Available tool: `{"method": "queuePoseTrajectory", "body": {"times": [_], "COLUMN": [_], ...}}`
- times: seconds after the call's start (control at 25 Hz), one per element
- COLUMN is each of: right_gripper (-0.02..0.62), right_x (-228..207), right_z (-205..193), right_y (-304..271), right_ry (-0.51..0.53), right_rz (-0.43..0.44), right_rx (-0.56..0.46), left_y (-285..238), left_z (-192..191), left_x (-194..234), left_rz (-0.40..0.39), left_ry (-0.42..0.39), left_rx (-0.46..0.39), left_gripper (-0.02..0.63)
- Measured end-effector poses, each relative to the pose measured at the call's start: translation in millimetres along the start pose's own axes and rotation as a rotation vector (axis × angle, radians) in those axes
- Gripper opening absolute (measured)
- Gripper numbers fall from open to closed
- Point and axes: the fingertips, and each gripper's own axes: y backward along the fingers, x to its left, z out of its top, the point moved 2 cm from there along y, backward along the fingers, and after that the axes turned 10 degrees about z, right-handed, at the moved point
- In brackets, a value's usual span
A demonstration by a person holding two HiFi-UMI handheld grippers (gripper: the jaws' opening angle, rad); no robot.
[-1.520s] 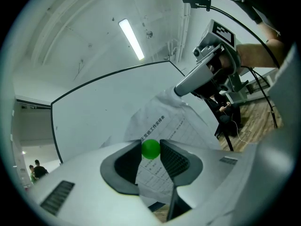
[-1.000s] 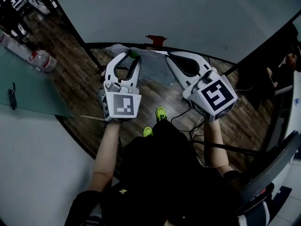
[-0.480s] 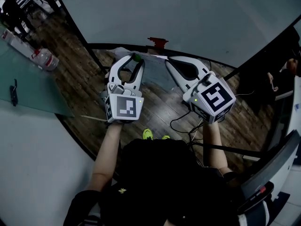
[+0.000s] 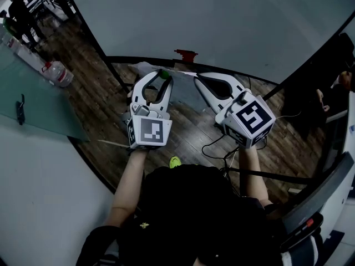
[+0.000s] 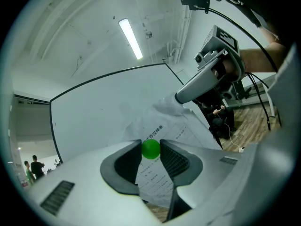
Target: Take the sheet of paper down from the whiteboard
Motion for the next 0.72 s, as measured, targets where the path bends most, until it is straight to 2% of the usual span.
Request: {"method": "queuePoseTrajectory", "body": {"times": [0.72], "right_gripper": [0.012], "right_x": [3.5], "right_z": [2.2], "right_y": [-7.1], "right_ry": [0.021], "right_rz": [0.001], "right_rx": [-0.013], "left_y": [0.5], "left_z": [0.6], "left_x": [4.5], "left_rz": [-0.006], "left_ry": [-0.003], "left_rx": [-0.013], "left_gripper": [0.143]}}
